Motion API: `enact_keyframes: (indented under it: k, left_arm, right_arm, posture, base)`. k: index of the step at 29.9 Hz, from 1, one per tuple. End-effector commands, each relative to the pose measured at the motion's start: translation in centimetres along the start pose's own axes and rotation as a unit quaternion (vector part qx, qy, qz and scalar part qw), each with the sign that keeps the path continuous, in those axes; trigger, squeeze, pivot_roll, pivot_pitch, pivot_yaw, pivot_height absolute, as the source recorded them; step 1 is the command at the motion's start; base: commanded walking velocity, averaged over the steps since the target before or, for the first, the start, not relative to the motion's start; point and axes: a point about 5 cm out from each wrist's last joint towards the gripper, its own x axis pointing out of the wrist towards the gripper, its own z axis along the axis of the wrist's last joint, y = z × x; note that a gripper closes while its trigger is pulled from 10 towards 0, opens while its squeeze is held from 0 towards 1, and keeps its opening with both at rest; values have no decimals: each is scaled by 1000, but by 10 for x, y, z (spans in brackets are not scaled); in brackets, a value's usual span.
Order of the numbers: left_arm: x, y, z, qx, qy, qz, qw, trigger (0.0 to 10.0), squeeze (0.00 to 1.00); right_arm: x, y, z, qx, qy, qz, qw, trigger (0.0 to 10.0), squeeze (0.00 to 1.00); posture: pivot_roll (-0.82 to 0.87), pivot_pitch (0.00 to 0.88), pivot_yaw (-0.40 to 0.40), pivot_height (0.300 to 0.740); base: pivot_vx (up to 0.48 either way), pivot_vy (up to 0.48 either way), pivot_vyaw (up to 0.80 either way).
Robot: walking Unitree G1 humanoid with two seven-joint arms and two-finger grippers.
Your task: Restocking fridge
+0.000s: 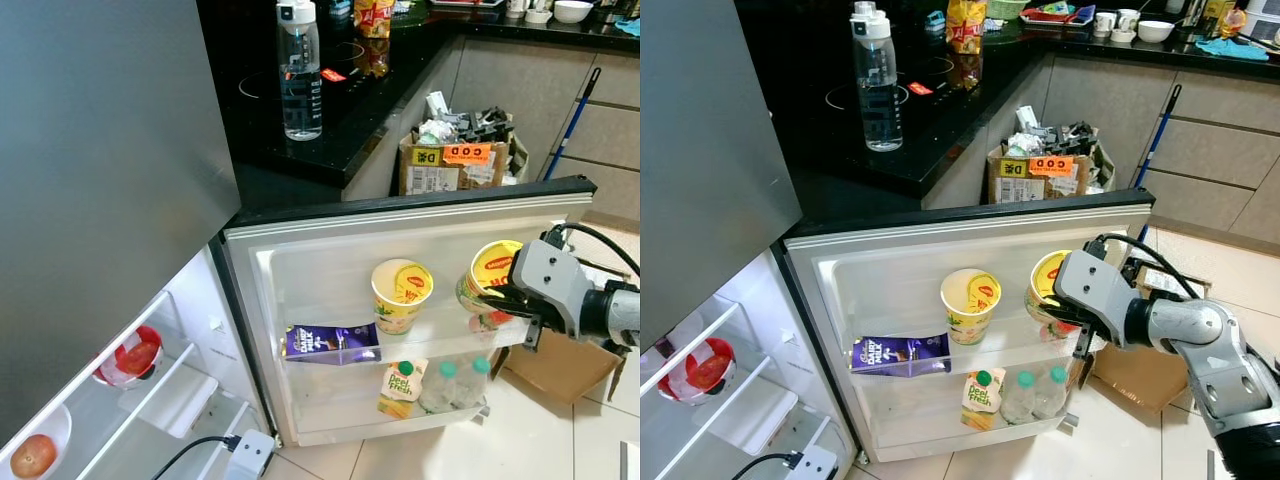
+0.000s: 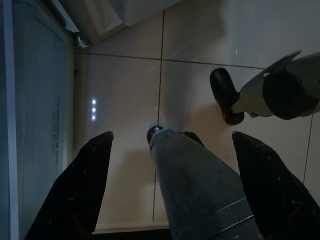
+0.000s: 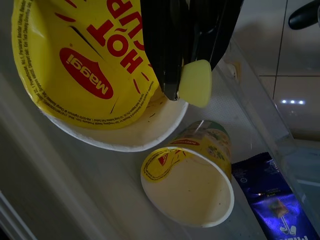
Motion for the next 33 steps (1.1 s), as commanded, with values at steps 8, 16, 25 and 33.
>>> enact_keyframes:
  k: [8, 16, 25, 33]
  left_arm:
    - [1, -4, -4, -2, 9, -3, 1000, 10000, 0]
    - [0, -5, -6, -1, 12, -2, 1000, 10000, 0]
    - [0, -4, -9, 2, 17, 0, 1000, 10000, 0]
    - [-1, -4, -9, 3, 18, 0, 1000, 10000, 0]
  right_arm:
    - [20, 0, -1, -6, -3, -15, 1000, 10000, 0]
    - [29, 4, -2, -2, -11, -11, 1000, 10000, 0]
    - [40, 15, -7, 10, -26, 13, 1000, 10000, 0]
    - [47, 20, -6, 8, -38, 28, 999, 10000, 0]
  posture:
    - [-128, 0, -5, 740]
    - [-129, 0, -4, 740]
    - [-125, 0, -4, 740]
    - [-121, 0, -5, 740]
  base:
    - [0, 0, 0]
    - [0, 0, 0]
    - [0, 0, 0]
    - [0, 0, 0]
